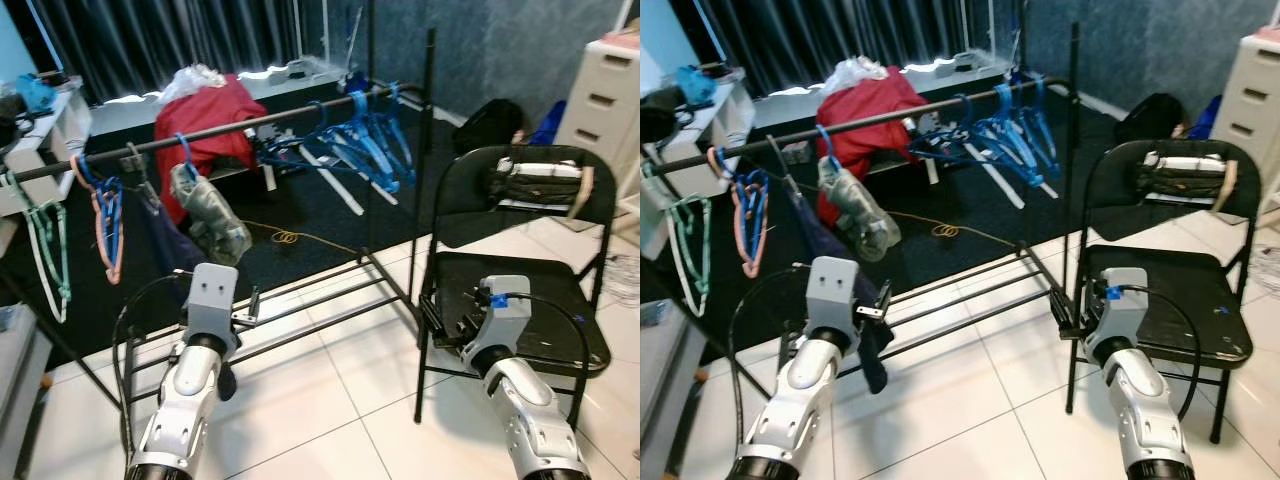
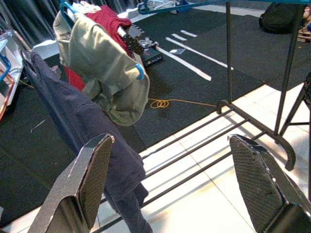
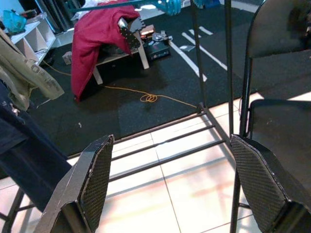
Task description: Hang hanger
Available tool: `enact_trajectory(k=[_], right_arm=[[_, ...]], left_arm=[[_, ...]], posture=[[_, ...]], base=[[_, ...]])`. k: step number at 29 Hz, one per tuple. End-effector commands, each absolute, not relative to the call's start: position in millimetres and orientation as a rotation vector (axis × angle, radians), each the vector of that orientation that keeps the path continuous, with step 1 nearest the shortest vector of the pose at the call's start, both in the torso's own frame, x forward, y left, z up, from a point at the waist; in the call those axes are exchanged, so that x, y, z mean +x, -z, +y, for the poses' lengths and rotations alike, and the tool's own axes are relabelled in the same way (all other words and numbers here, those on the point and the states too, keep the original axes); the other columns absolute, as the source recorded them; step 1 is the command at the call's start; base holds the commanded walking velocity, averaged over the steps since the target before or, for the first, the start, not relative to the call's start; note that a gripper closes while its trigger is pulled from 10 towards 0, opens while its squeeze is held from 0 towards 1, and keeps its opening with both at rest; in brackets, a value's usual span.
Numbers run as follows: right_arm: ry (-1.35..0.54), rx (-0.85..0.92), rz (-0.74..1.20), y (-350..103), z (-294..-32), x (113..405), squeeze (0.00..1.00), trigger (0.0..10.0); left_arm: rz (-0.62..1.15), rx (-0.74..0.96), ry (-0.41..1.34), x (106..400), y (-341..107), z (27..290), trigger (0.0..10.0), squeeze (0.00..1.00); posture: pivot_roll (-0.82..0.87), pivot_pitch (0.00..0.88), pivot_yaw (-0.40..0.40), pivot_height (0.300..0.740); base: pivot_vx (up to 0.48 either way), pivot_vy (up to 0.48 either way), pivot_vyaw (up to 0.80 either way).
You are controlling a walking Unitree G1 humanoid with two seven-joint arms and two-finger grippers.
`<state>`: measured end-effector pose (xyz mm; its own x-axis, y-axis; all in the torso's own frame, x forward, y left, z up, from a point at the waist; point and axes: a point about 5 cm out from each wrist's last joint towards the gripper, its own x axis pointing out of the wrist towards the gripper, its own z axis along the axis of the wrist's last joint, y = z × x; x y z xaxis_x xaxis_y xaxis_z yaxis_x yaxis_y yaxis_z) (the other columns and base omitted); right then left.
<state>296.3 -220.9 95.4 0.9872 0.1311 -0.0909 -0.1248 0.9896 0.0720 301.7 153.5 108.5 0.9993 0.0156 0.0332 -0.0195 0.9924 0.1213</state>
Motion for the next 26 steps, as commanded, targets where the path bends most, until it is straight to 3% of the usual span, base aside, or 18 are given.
enact_trajectory(k=[1, 5, 13, 26], right_arm=[[-0.152, 0.07, 0.104, -93, -214, 297, 0.0, 10.0], [-0.177, 0.042, 0.079, -95, -211, 297, 0.0, 10.0], [-0.211, 0.029, 0.054, -97, -207, 296, 0.0, 10.0], [-0.182, 0.066, 0.076, -95, -211, 296, 0.0, 10.0]], left_arm=[[0.005, 0.119, -0.061, 299, -101, 167, 10.0, 0.0], [0.006, 0.119, -0.062, 298, -101, 167, 10.0, 0.0], [-0.031, 0.082, 0.007, 300, -111, 148, 10.0, 0.0], [-0.087, 0.007, 0.111, 298, -126, 117, 10.0, 0.0]], posture=[[-0.13, 0.0, 0.076, 0.74], [-0.13, 0.0, 0.073, 0.74], [-0.13, 0.0, 0.073, 0.74], [-0.13, 0.0, 0.073, 0.74]], base=[[0.0, 0.0, 0.0], [0.373, 0.0, 0.0], [0.421, 0.0, 0.78], [0.443, 0.0, 0.0]])
